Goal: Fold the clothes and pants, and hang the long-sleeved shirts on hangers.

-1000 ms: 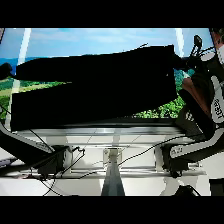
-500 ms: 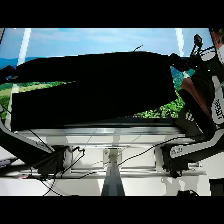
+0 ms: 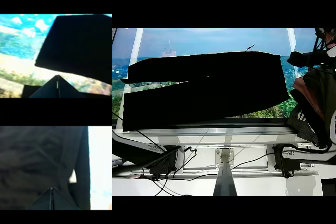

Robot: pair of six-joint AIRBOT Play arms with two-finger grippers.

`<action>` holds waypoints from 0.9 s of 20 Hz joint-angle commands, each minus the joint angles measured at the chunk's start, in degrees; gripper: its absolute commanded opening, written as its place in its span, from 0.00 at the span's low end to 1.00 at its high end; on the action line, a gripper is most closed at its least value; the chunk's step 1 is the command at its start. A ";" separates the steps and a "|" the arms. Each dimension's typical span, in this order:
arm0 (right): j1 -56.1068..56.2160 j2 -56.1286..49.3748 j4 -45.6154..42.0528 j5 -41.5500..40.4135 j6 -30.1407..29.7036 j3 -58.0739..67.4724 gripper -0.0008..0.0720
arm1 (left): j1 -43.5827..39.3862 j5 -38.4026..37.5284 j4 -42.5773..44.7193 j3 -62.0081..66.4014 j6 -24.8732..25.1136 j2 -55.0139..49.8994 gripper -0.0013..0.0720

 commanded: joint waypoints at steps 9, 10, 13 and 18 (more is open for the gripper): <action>-11.76 28.11 -5.64 12.50 4.61 -33.88 0.04 | -0.17 -13.53 -5.07 -0.15 -3.52 9.09 0.03; -12.66 31.85 -3.93 7.96 7.28 -39.21 0.04 | -0.22 -13.53 -5.25 -0.33 -3.52 9.09 0.03; -12.83 39.19 -2.45 -5.16 24.65 -51.01 0.69 | -0.35 -13.42 -5.16 -1.86 -3.45 9.09 0.03; -12.83 35.85 10.29 -18.23 30.93 -59.56 0.86 | 0.13 -13.49 -2.78 -4.55 -3.48 9.18 0.03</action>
